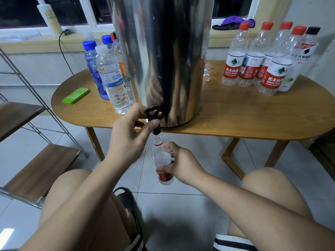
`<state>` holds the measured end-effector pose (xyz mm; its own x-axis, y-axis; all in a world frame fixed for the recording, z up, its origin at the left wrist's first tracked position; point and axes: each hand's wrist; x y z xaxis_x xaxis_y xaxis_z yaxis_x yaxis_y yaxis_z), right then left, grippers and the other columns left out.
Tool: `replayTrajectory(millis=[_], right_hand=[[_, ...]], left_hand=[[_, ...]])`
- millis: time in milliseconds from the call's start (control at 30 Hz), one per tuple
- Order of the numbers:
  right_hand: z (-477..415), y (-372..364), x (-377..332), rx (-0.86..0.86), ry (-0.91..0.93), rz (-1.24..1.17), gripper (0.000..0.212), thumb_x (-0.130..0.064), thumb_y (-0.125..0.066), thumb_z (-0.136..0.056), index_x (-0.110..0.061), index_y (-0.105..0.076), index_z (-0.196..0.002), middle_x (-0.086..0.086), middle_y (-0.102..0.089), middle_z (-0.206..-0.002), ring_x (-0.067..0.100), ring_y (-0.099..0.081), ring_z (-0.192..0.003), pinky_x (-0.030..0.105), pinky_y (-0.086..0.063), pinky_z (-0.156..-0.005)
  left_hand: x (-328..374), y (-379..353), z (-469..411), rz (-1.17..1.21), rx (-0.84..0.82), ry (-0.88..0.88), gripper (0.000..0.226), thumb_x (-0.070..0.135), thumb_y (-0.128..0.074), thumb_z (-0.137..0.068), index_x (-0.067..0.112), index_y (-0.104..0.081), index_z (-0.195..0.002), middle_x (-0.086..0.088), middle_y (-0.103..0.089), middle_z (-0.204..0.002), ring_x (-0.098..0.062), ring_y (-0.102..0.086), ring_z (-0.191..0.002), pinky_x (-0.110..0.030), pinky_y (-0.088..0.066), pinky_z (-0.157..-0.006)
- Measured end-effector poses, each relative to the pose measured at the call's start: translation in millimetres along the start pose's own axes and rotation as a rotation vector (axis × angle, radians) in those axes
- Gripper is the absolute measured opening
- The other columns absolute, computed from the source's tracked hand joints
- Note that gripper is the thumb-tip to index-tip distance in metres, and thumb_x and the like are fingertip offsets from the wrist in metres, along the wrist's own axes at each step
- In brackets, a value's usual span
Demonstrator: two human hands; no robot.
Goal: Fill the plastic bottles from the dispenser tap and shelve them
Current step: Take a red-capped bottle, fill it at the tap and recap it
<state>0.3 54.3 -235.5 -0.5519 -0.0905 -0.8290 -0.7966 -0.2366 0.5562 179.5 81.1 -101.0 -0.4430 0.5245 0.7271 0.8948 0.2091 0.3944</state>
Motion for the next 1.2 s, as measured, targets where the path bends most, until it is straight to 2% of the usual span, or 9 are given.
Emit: replayTrajectory(millis=[167, 300, 533, 733, 967, 1200], right_hand=[[-0.3, 0.5, 0.1, 0.004, 0.002, 0.0, 0.084, -0.068, -0.082, -0.049, -0.043, -0.054, -0.124, -0.017, -0.07, -0.121, 0.014, -0.07, -0.11, 0.043, -0.063, -0.091], [0.2, 1.5, -0.5, 0.004, 0.009, 0.002, 0.081, -0.06, -0.089, -0.056, -0.041, -0.055, -0.127, -0.016, -0.07, -0.125, 0.016, -0.07, -0.112, 0.044, -0.062, -0.093], [1.6, 2.6, -3.0, 0.0, 0.0, -0.006, 0.089, -0.071, -0.08, -0.048, -0.041, -0.055, -0.128, -0.017, -0.07, -0.126, 0.014, -0.069, -0.113, 0.043, -0.062, -0.093], [2.2, 2.4, -3.8, -0.005, -0.01, -0.006, 0.092, -0.072, -0.08, -0.046, -0.039, -0.056, -0.128, -0.017, -0.07, -0.127, 0.014, -0.07, -0.112, 0.043, -0.062, -0.092], [2.4, 1.8, -3.9, -0.007, -0.009, -0.001, 0.092, -0.072, -0.08, -0.047, -0.038, -0.055, -0.129, -0.017, -0.069, -0.128, 0.015, -0.07, -0.112, 0.043, -0.062, -0.092], [2.2, 2.0, -4.4, -0.01, -0.009, 0.008, 0.088, -0.072, -0.078, -0.048, -0.04, -0.054, -0.126, -0.017, -0.07, -0.125, 0.016, -0.07, -0.11, 0.044, -0.063, -0.09]], left_hand=[[0.2, 0.2, 0.2, -0.018, 0.001, 0.005, 0.026, 0.009, -0.076, -0.102, 0.032, -0.065, -0.108, 0.007, -0.079, -0.102, -0.012, -0.075, -0.094, -0.043, -0.056, -0.08], [0.4, 0.6, 0.5, -0.026, 0.0, -0.002, 0.021, 0.012, -0.076, -0.102, 0.029, -0.066, -0.109, 0.01, -0.079, -0.103, -0.01, -0.075, -0.095, -0.042, -0.057, -0.081], [1.4, 0.8, 0.7, -0.028, 0.006, -0.011, 0.023, 0.012, -0.076, -0.101, 0.031, -0.065, -0.108, 0.005, -0.081, -0.101, -0.009, -0.076, -0.094, -0.043, -0.057, -0.082], [-1.7, 0.1, 1.1, -0.018, 0.004, 0.008, 0.018, 0.012, -0.076, -0.102, 0.026, -0.067, -0.109, 0.005, -0.081, -0.1, -0.014, -0.076, -0.094, -0.046, -0.057, -0.079], [-1.3, 0.2, 0.5, -0.017, -0.001, -0.007, 0.015, 0.009, -0.076, -0.102, 0.019, -0.068, -0.11, 0.009, -0.078, -0.101, -0.011, -0.075, -0.096, -0.041, -0.057, -0.081], [-3.4, 1.2, 0.5, -0.023, -0.005, -0.014, 0.011, 0.013, -0.075, -0.102, 0.015, -0.069, -0.112, 0.007, -0.08, -0.101, -0.013, -0.076, -0.098, -0.045, -0.058, -0.082]])
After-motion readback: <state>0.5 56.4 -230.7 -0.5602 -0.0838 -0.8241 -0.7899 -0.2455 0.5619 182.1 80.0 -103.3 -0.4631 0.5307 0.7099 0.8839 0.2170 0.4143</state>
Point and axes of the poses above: each hand's wrist, its own z-axis away from the middle knuckle, its own y-axis out of the back of the hand, x = y × z
